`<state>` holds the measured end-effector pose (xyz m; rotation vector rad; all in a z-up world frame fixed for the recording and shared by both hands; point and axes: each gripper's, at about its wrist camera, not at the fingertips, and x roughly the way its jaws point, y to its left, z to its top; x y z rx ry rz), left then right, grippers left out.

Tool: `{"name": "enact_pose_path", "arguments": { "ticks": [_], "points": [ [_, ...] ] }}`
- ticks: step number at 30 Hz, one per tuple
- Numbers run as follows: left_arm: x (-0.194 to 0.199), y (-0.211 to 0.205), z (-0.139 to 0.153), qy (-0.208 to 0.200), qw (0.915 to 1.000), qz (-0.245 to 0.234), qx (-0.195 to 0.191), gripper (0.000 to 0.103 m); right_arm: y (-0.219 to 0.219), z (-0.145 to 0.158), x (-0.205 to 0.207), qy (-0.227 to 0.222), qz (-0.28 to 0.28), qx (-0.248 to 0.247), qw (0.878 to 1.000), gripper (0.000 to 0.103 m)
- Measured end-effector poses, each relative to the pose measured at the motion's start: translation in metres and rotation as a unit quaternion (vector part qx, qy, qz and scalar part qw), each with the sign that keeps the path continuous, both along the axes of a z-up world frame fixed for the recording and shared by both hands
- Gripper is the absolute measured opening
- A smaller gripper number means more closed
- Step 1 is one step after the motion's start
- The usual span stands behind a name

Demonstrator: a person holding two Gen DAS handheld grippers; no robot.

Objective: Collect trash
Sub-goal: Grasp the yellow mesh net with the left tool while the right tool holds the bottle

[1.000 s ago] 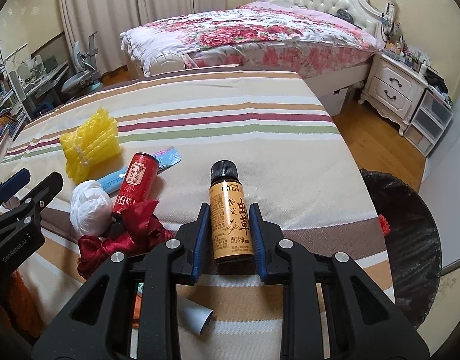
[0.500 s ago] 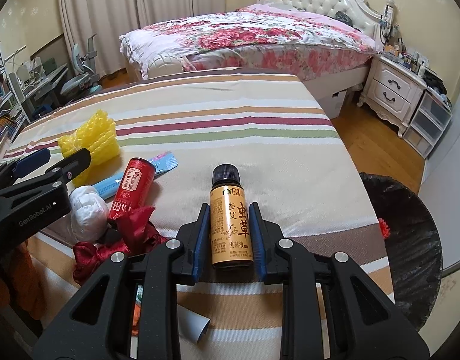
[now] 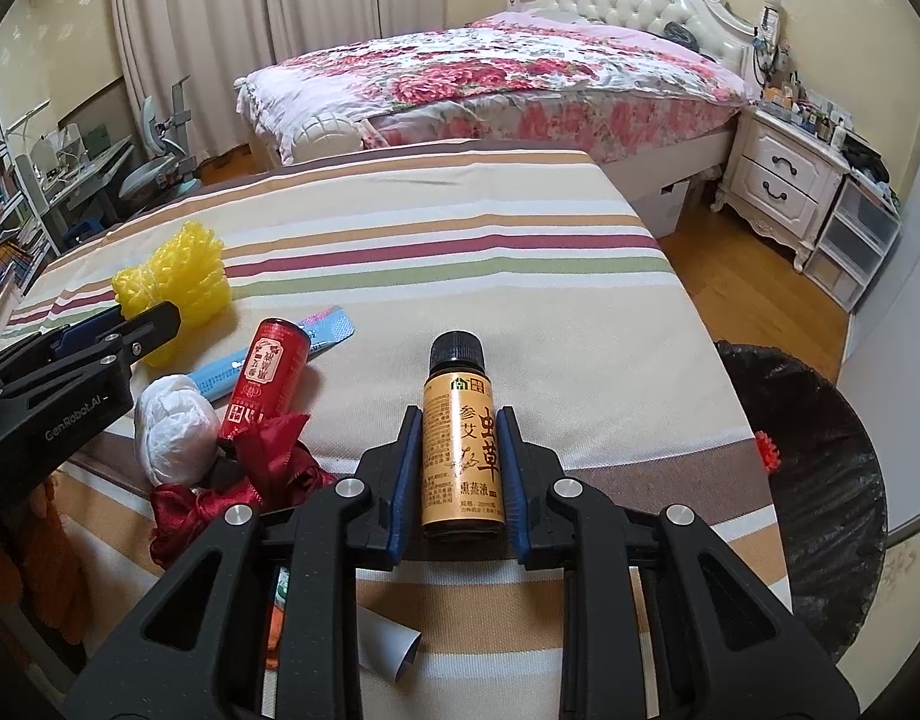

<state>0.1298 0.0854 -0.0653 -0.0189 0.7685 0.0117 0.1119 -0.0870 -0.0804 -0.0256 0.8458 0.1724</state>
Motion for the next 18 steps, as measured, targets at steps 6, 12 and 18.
{"name": "enact_pose_path", "arguments": {
  "ticks": [6,12,18],
  "points": [
    [-0.019,0.006,0.004,-0.015,0.9998,0.015,0.002,0.044,-0.005,0.001,-0.008,-0.004,-0.009,0.009,1.0,0.023],
    [-0.045,0.015,0.011,-0.024,0.9991,0.03,-0.016,0.044,-0.01,0.004,-0.022,-0.008,-0.012,0.012,1.0,0.023],
    [-0.069,0.016,0.022,-0.036,0.9979,0.038,-0.038,0.044,-0.021,0.011,-0.041,-0.016,-0.023,0.015,0.999,0.023]
  ]
}}
